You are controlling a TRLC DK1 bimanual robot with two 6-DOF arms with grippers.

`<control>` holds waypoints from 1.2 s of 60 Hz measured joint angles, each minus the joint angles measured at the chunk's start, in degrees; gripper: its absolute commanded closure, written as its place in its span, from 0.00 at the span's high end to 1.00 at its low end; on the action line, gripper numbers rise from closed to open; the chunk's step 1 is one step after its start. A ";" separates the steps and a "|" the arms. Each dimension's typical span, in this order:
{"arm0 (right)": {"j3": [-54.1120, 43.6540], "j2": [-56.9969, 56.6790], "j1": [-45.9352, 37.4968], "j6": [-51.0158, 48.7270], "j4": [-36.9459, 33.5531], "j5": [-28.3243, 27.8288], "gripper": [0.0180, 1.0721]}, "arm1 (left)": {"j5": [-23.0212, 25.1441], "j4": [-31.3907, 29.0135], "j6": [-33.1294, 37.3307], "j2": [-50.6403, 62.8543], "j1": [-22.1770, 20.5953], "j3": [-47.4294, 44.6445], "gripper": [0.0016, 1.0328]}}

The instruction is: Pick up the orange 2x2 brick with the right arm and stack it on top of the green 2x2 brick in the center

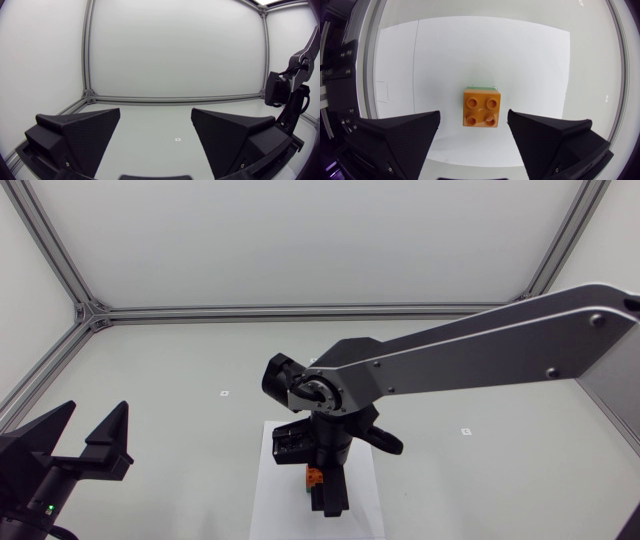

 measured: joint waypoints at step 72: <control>-18.91 -59.87 -35.17 9.09 -4.35 -0.94 0.96 | -0.02 -0.02 -0.02 0.00 -0.02 0.00 0.96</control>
